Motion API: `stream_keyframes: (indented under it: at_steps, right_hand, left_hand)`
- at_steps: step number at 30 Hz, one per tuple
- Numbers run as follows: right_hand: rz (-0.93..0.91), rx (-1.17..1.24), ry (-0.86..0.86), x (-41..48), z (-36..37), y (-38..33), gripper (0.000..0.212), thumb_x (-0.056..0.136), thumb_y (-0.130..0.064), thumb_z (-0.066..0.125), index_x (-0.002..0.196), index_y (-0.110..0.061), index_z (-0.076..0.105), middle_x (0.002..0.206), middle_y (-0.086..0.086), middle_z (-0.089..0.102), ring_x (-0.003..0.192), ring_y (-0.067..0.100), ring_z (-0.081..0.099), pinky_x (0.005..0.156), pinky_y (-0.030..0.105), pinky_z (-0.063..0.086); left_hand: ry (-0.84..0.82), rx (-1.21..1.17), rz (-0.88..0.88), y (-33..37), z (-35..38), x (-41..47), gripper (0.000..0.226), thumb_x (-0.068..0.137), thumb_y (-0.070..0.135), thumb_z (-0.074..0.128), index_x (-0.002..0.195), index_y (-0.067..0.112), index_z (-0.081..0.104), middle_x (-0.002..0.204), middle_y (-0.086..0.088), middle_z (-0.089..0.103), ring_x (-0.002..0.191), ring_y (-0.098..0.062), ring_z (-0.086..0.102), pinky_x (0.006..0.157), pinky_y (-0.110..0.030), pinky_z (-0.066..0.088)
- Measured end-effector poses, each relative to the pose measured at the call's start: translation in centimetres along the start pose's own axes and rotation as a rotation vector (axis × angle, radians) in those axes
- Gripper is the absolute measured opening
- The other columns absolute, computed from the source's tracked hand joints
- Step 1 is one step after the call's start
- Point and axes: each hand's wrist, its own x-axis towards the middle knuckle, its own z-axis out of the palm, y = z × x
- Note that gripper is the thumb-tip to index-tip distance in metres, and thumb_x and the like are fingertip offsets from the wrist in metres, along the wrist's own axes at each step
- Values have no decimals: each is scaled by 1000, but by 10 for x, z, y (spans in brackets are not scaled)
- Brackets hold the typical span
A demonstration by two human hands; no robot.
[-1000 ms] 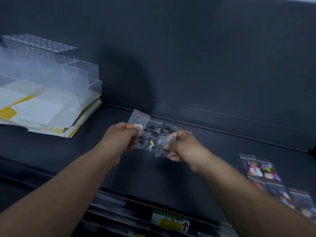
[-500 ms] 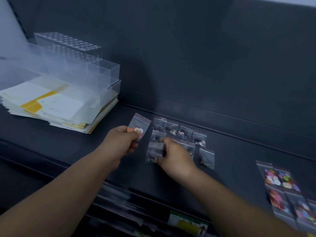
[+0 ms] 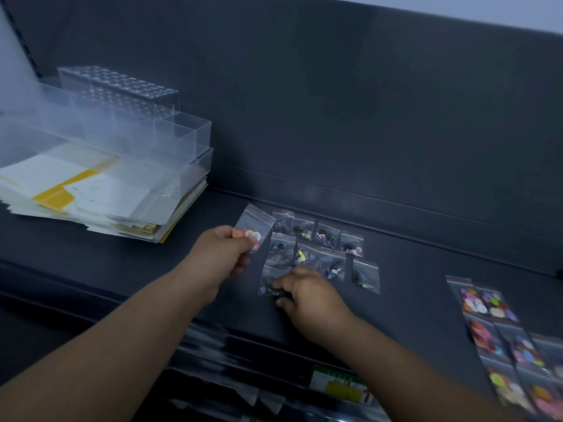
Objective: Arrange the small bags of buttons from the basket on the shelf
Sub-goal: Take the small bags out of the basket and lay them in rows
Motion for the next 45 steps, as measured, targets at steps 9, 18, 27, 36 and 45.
stream_keyframes:
  at_steps: [9,18,27,36,45]
  right_hand:
    - [223,571,188,-9,-26,2,7,91,-18,60,94,-17,66,83,-3,61,75,10,54,75,23,44]
    - [465,1288,273,-56,-76,20,17,89,-17,62,74,-20,56,68,-1,61,61,9,53,58,22,40]
    - [564,1195,446,-146,-126,117,20,88,-14,64,71,-18,56,67,3,60,55,9,52,49,19,41]
    - [816,810,353,-246,-181,295,22,91,-13,61,71,-12,53,59,8,51,53,17,47,48,23,38]
    - [883,565,131,-275,-172,354,22,87,-12,62,67,-11,52,57,7,56,50,16,50,49,23,37]
  left_hand:
    - [-113,26,50,5,20,-13,18,79,11,73,73,16,58,65,1,64,53,-7,54,52,-19,46]
    - [-374,122,115,21,98,-44,16,78,7,72,82,13,59,66,2,68,67,-12,63,70,-28,52]
    - [-590,302,167,28,219,-75,17,78,20,74,93,18,66,75,6,71,77,-12,62,73,-27,50]
    - [-498,473,251,7,364,-91,10,86,21,66,95,17,65,92,5,68,84,-11,63,67,-18,45]
    - [-386,619,279,-14,441,-100,7,84,27,69,84,28,62,90,12,63,85,-6,61,70,-21,48]
